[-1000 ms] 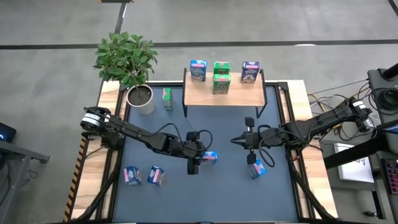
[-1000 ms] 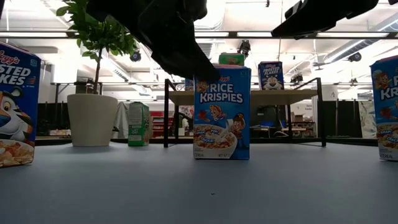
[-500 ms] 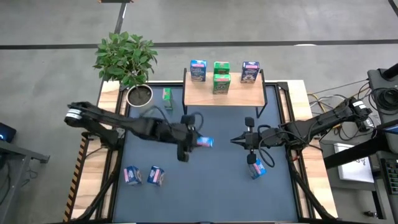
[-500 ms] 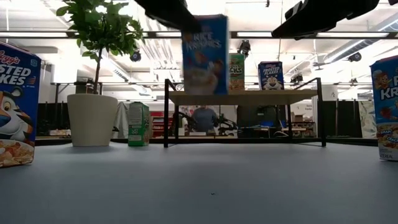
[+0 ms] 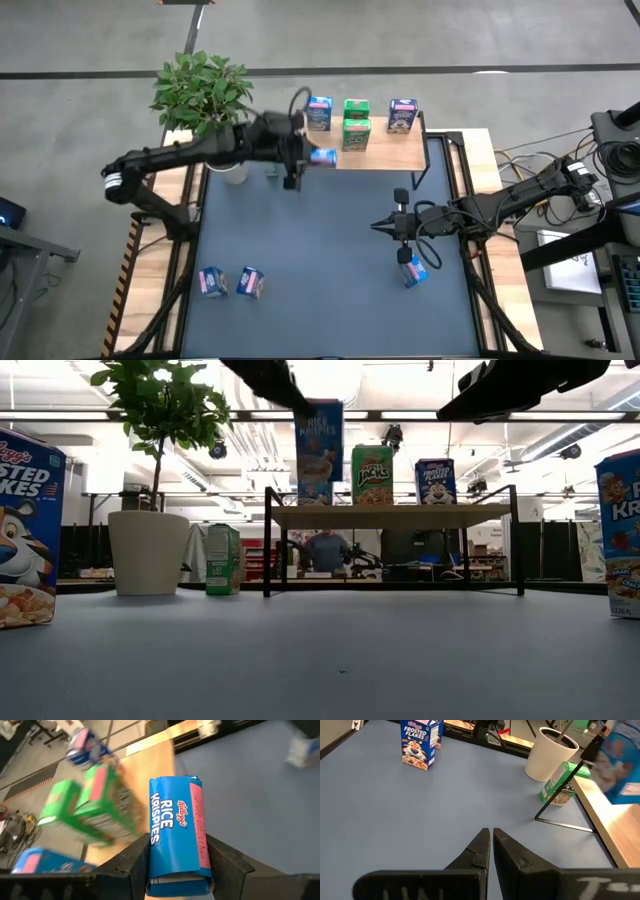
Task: Stack cereal on shelf
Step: Put the left light blue cereal box on the shelf aligned with the other light blue cereal box
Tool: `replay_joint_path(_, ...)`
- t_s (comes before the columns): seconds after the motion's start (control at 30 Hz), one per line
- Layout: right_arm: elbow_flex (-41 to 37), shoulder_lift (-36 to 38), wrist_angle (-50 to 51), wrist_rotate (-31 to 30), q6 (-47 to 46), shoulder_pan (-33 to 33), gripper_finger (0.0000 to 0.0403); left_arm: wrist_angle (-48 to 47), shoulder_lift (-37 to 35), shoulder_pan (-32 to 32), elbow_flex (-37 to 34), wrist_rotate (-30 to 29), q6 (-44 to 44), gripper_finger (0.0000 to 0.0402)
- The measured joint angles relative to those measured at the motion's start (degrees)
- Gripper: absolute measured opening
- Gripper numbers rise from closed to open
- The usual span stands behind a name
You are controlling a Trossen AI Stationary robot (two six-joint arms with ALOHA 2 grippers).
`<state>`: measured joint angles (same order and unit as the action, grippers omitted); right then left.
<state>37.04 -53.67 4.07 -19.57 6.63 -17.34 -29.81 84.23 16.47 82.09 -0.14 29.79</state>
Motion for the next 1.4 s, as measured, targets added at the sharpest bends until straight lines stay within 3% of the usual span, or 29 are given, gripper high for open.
replay_joint_path(0.2, 0.0, 0.0, 0.0, 0.0, 0.4, 0.0, 0.0012, 1.3, 2.1, 7.6, 1.2, 5.8, 1.2, 0.0149)
replay_joint_path(0.43, 0.0, 0.0, 0.0, 0.0, 0.4, 0.0, 0.0012, 2.6, 5.2, 11.9, 1.1, 6.9, 1.2, 0.0149)
replay_joint_path(0.8, 0.0, 0.0, -0.1, 0.0, 0.0, 0.0, 0.0012, 3.6, 7.0, 13.7, 1.1, 6.9, 1.0, 0.0152)
replay_joint_path(1.4, 0.0, 0.0, -0.1, 0.0, -0.2, 0.0, 0.0012, 3.7, 6.9, 14.8, 1.2, 6.8, 0.2, 0.0205)
